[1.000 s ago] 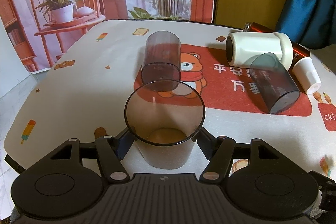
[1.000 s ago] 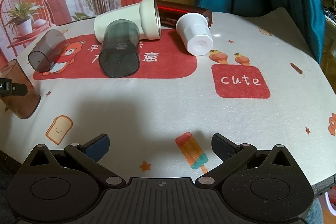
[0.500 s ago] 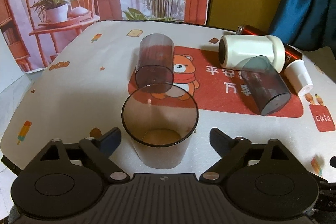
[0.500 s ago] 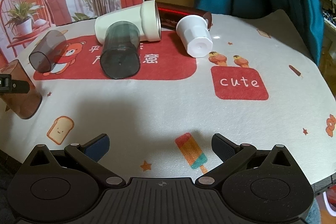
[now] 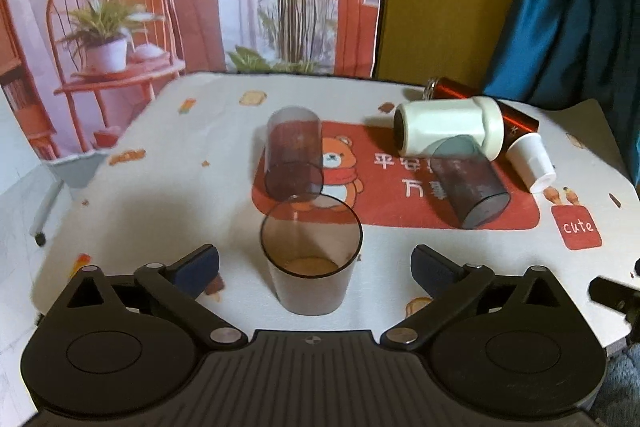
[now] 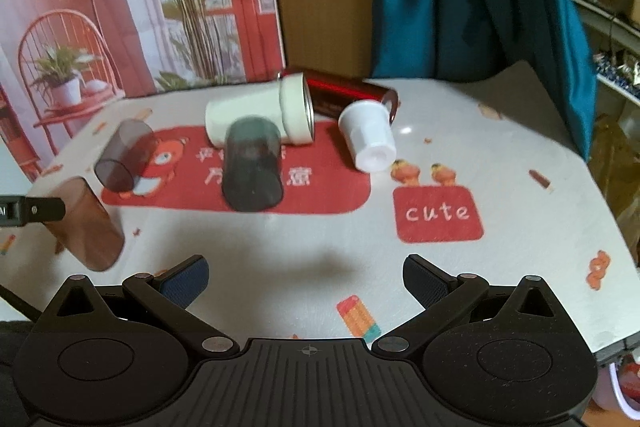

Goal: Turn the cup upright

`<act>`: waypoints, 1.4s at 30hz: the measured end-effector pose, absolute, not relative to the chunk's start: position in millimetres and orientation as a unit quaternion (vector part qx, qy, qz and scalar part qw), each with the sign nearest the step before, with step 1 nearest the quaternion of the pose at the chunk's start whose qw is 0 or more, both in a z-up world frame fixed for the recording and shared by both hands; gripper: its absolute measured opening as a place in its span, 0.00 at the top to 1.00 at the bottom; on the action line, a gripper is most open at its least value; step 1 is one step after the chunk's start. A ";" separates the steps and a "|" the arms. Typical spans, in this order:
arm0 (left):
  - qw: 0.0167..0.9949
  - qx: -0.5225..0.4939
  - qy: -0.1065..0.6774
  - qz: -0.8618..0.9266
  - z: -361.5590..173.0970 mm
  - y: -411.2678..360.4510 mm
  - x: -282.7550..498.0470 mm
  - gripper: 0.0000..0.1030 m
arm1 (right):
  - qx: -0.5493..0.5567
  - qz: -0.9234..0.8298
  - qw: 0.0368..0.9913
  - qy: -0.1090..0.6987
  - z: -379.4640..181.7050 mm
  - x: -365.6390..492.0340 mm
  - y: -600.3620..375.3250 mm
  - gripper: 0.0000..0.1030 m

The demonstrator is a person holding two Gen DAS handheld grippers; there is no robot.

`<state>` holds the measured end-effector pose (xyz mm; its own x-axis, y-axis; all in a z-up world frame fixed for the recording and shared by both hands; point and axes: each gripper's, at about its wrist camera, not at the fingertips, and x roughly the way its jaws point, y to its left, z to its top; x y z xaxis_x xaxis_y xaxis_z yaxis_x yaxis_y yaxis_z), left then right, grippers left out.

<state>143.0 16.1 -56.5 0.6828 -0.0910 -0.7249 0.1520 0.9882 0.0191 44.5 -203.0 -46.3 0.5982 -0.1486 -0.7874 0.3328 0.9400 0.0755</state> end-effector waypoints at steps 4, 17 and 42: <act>0.922 0.041 0.380 -0.068 -39.2 21.7 128.8 0.00 | 0.108 -0.135 0.894 0.414 -23.7 33.7 -199.0 0.00; 0.929 0.065 0.362 -0.031 11.3 45.4 58.0 0.00 | 0.090 -0.124 0.910 0.385 28.0 -6.5 -168.3 0.00; 0.925 0.090 0.368 -0.011 -15.6 38.3 20.5 0.00 | 0.049 -0.169 0.894 0.413 -8.4 -23.6 -153.7 0.00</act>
